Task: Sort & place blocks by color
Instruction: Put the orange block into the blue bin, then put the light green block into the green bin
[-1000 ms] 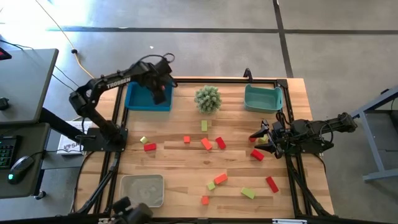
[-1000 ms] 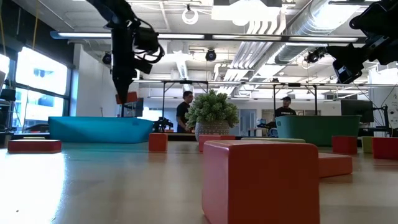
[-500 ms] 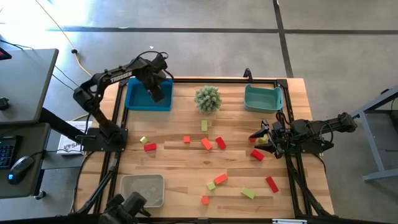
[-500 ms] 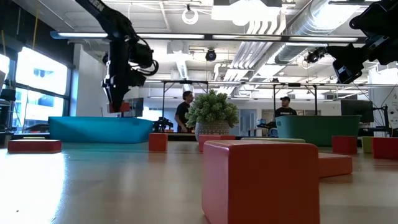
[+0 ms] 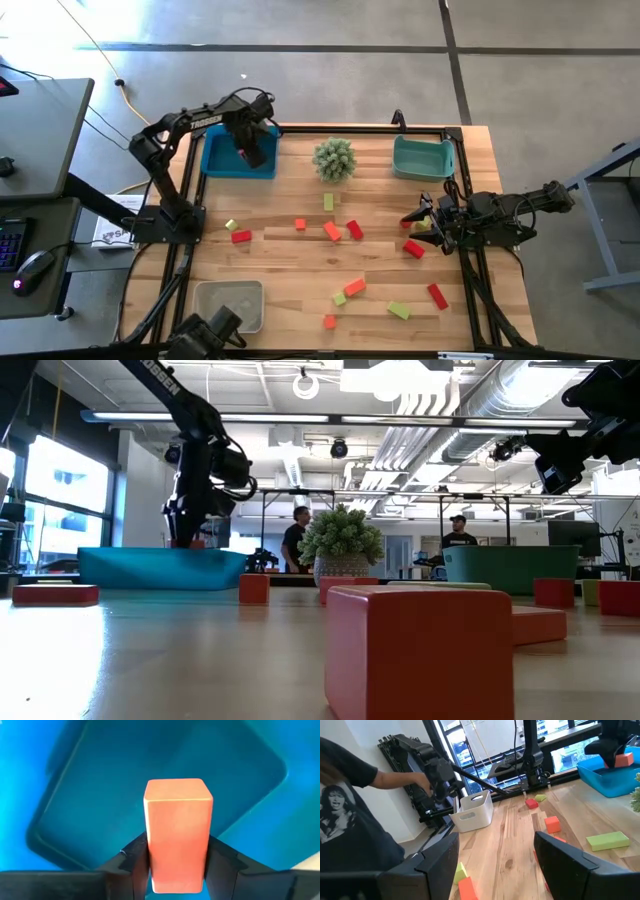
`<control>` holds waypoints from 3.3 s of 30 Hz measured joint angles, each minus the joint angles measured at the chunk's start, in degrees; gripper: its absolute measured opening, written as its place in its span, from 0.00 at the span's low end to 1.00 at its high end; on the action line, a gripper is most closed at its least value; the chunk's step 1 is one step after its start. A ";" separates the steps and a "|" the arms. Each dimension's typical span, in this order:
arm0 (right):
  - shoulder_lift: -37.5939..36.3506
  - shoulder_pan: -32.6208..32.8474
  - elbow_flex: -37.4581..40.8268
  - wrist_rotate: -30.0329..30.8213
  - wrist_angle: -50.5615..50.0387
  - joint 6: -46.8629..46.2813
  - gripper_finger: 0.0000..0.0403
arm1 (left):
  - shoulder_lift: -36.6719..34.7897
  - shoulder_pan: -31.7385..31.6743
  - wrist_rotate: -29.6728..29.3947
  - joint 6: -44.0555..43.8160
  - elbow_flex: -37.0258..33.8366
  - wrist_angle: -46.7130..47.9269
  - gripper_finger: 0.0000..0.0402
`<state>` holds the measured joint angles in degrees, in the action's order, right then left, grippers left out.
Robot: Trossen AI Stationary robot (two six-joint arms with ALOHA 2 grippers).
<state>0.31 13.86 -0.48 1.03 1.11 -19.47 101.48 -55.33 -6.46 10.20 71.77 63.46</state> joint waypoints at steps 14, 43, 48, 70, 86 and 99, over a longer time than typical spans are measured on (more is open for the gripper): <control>0.01 0.01 0.01 -0.01 0.01 -0.01 0.61 | 0.05 0.61 0.04 -4.46 0.00 0.85 0.43; 0.00 0.01 -0.01 6.84 1.29 -13.56 0.61 | -1.87 5.79 6.06 -13.05 23.72 18.89 0.43; -0.01 -0.01 0.01 19.68 5.62 -21.24 0.61 | -6.94 9.14 7.80 -13.12 24.41 18.12 0.43; 4.13 -0.01 -21.49 34.96 -10.31 -7.66 0.61 | -22.31 18.76 7.78 -16.05 24.46 15.73 0.43; 33.11 -0.01 -47.13 21.62 -70.26 -38.74 0.61 | -22.37 20.22 7.74 -13.11 24.46 15.76 0.43; 49.54 -5.04 -46.50 9.08 -71.20 -34.60 0.61 | -22.35 20.21 7.74 -13.01 24.46 15.76 0.43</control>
<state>49.85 8.82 -46.98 10.10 -70.09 -54.08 79.13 -35.12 1.28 -2.81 96.23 79.22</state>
